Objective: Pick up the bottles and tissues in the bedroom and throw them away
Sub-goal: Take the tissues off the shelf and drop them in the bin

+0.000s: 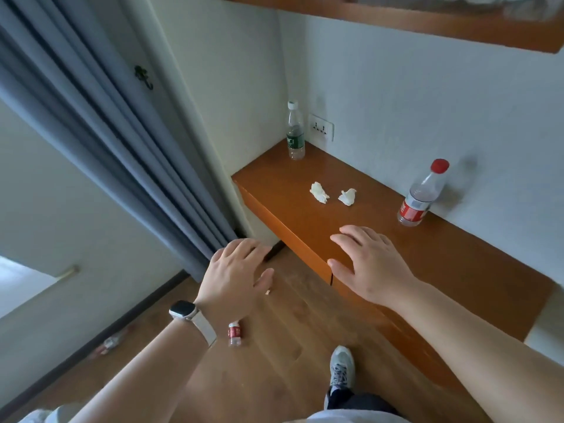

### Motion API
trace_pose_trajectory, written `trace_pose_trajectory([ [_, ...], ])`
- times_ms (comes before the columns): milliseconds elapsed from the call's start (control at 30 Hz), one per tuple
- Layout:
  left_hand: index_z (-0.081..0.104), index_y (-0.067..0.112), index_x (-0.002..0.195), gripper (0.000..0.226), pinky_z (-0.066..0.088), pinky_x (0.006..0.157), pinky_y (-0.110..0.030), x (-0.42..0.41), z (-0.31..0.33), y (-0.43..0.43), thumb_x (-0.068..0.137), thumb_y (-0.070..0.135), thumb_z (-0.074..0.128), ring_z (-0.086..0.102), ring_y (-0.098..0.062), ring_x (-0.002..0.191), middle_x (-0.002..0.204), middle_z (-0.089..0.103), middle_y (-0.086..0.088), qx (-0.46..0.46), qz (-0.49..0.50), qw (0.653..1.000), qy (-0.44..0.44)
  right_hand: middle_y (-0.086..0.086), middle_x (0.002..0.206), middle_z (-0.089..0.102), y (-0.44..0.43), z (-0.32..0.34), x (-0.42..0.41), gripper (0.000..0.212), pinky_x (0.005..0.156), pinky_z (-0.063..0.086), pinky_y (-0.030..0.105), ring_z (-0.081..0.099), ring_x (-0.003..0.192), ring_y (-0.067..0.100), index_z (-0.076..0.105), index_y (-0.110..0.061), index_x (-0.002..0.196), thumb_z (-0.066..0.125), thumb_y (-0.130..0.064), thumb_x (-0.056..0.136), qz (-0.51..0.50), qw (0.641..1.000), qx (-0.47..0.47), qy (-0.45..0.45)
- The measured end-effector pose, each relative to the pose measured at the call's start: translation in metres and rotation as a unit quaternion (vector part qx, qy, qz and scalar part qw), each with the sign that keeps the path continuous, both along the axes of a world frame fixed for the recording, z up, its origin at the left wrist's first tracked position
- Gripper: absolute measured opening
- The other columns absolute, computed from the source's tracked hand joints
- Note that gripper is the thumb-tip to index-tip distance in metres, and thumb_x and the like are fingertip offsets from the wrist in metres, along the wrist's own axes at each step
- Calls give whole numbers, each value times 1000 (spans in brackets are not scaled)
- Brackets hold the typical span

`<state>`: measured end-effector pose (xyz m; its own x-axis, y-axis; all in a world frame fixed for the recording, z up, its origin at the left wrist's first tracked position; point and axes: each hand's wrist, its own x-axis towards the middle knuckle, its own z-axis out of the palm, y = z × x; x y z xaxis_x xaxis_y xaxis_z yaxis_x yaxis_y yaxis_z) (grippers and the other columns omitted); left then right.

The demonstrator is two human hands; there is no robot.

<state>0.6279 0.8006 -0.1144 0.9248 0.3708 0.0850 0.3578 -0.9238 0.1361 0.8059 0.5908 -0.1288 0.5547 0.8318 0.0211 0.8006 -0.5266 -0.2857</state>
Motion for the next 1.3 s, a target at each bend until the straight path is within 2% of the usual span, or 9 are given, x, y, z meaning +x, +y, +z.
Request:
trace_pose_trajectory([
  [167, 48, 34, 138, 45, 26, 113, -37, 86, 0, 13, 96, 47, 47, 36, -14, 136, 143, 48, 12, -13, -7, 1000, 13, -4, 144, 42, 21, -4, 77, 53, 108, 34, 41, 38, 134, 18, 46, -26, 136, 34, -58, 95, -6, 1000, -9, 5],
  [367, 36, 37, 146, 51, 24, 116, -39, 150, -9, 15, 97, 50, 43, 30, -12, 141, 150, 39, 13, -55, -18, 998, 35, -6, 146, 40, 19, -10, 122, 56, 110, 32, 39, 35, 136, 16, 43, -28, 139, 32, -61, 94, -37, 998, -39, 20],
  [500, 36, 34, 147, 51, 25, 116, -40, 183, -20, 32, 98, 47, 44, 30, -14, 142, 151, 38, 11, -60, -30, 997, 43, -6, 147, 38, 28, -21, 145, 55, 110, 30, 39, 33, 137, 16, 41, -27, 140, 32, -58, 95, -46, 996, -66, 24],
  [700, 34, 34, 148, 51, 25, 115, -40, 228, -50, 61, 98, 46, 41, 27, -14, 143, 154, 33, 10, -42, -91, 989, 111, -6, 147, 38, 52, -42, 167, 54, 110, 30, 37, 34, 137, 17, 40, -29, 140, 33, -58, 96, -77, 991, -102, 40],
  [833, 38, 34, 144, 50, 31, 113, -40, 264, -76, 89, 96, 46, 43, 33, -14, 140, 152, 37, 9, -39, -117, 984, 127, -6, 149, 36, 80, -58, 186, 52, 111, 29, 38, 33, 137, 17, 39, -29, 139, 35, -57, 95, -111, 983, -137, 53],
  [1000, 35, 31, 144, 48, 28, 114, -39, 304, -102, 122, 98, 44, 40, 29, -16, 142, 154, 33, 5, -82, -168, 971, 147, -7, 149, 34, 116, -74, 207, 50, 109, 32, 37, 33, 137, 16, 37, -30, 140, 38, -53, 96, -154, 969, -174, 89],
  [1167, 36, 30, 144, 50, 30, 113, -41, 339, -133, 145, 96, 42, 44, 25, -18, 144, 157, 29, 2, -129, -213, 956, 156, -2, 148, 34, 151, -96, 235, 54, 101, 40, 34, 39, 132, 19, 35, -27, 141, 49, -46, 93, -205, 955, -189, 102],
  [1300, 32, 28, 148, 56, 32, 113, -41, 362, -151, 153, 96, 41, 46, 24, -21, 145, 159, 25, -2, -132, -241, 945, 179, 0, 144, 38, 170, -117, 237, 55, 96, 46, 34, 45, 126, 20, 35, -26, 141, 53, -40, 91, -253, 936, -208, 126],
])
